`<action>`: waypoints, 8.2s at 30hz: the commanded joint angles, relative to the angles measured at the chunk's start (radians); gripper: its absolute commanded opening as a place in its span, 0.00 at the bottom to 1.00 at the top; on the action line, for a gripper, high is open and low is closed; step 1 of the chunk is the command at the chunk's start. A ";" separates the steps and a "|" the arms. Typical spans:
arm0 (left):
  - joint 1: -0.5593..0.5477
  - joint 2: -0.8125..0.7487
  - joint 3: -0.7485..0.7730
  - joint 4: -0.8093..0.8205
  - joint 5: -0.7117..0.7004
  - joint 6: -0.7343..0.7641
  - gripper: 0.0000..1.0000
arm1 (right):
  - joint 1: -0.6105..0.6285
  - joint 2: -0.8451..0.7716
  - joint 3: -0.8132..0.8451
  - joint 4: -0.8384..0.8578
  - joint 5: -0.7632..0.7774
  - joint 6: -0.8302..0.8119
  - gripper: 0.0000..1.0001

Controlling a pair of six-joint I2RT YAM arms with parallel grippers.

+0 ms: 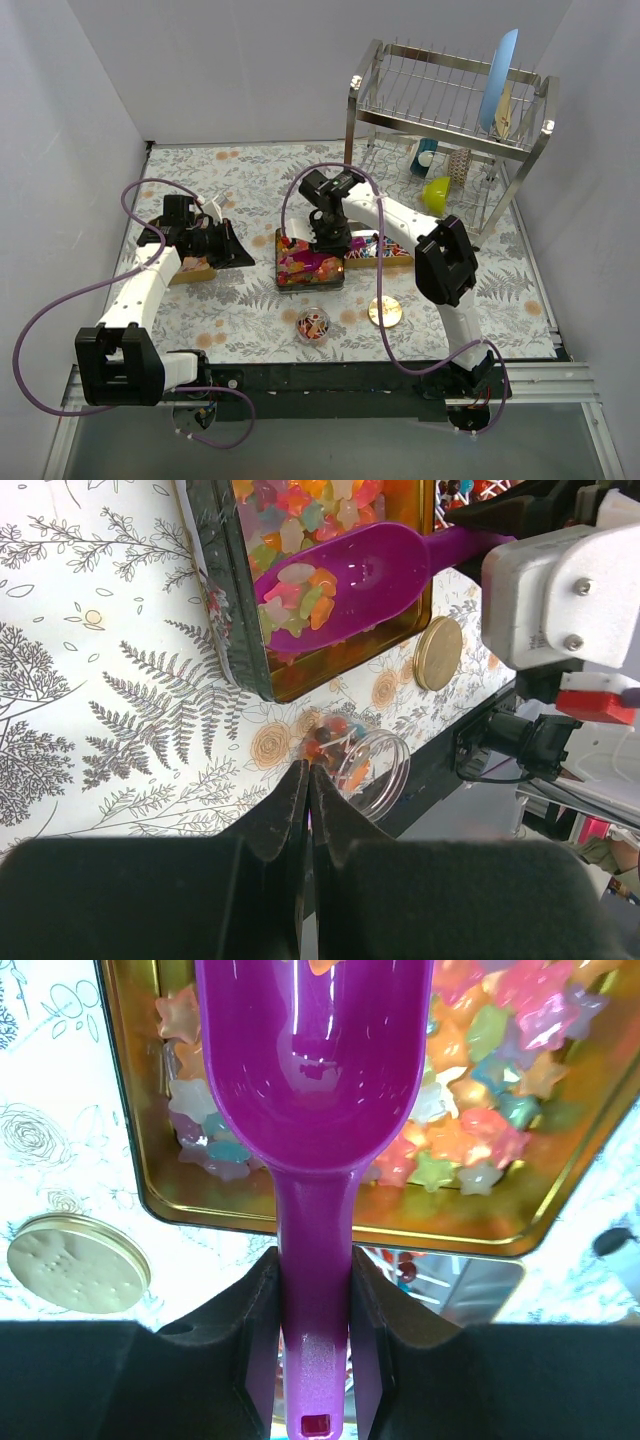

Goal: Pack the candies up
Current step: Scoop the fake candies from the storage box, then place the fake candies in the packing bottle, then scoop the fake candies from the storage box, then place the fake candies in the packing bottle.

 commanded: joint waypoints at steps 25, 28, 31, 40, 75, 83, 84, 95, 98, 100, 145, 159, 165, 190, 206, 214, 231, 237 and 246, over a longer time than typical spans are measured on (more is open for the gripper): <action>0.012 -0.030 -0.033 -0.005 0.010 0.044 0.00 | -0.091 -0.234 -0.361 0.265 -0.268 0.085 0.01; 0.012 -0.032 -0.016 0.004 0.010 0.042 0.00 | -0.102 -0.297 -0.390 0.288 -0.280 0.062 0.01; 0.012 -0.026 0.002 0.022 0.005 0.039 0.05 | -0.106 -0.358 -0.410 0.270 -0.288 0.037 0.01; 0.012 -0.017 0.035 0.067 0.005 0.067 0.46 | -0.106 -0.521 -0.450 0.095 -0.181 -0.089 0.01; 0.118 -0.064 -0.005 0.174 0.051 -0.039 0.54 | 0.341 -0.470 -0.407 -0.149 0.601 -0.081 0.01; 0.120 -0.049 -0.007 0.200 0.082 -0.065 0.54 | 0.415 -0.464 -0.384 -0.149 0.709 -0.092 0.01; 0.120 -0.046 -0.005 0.200 0.082 -0.070 0.54 | 0.421 -0.463 -0.384 -0.149 0.724 -0.093 0.01; 0.120 -0.032 -0.010 0.228 0.109 -0.093 0.54 | 0.473 -0.466 -0.368 -0.149 0.810 -0.129 0.01; 0.120 -0.038 -0.034 0.240 0.111 -0.110 0.54 | 0.472 -0.473 -0.342 -0.149 0.806 -0.150 0.01; 0.120 -0.043 -0.048 0.243 0.122 -0.117 0.54 | 0.470 -0.486 -0.337 -0.146 0.809 -0.168 0.01; -0.070 0.192 -0.351 0.418 0.007 -0.409 0.00 | 0.292 0.122 0.022 0.107 0.929 -0.307 0.01; -0.116 0.362 -0.246 0.472 0.039 -0.435 0.00 | 0.302 0.113 -0.067 0.078 0.705 -0.241 0.01; -0.118 0.397 -0.196 0.462 0.037 -0.429 0.00 | 0.294 0.116 -0.079 0.073 0.585 -0.212 0.01; -0.052 0.261 0.081 0.128 0.004 -0.185 0.00 | 0.148 -0.068 -0.165 0.187 0.203 -0.179 0.01; 0.043 0.126 0.090 0.048 0.034 -0.114 0.00 | 0.075 -0.196 -0.297 0.228 0.201 -0.138 0.01; 0.055 0.094 0.076 0.082 0.034 -0.125 0.00 | 0.065 -0.268 -0.282 0.210 0.218 -0.112 0.01; 0.080 0.062 0.039 0.157 0.040 -0.140 0.00 | 0.225 -0.461 -0.407 0.018 0.445 -0.188 0.01; 0.092 0.062 0.035 0.189 0.045 -0.148 0.00 | 0.314 -0.469 -0.435 -0.045 0.566 -0.193 0.01; 0.100 0.054 0.024 0.232 0.057 -0.173 0.00 | 0.404 -0.407 -0.398 -0.145 0.712 -0.161 0.01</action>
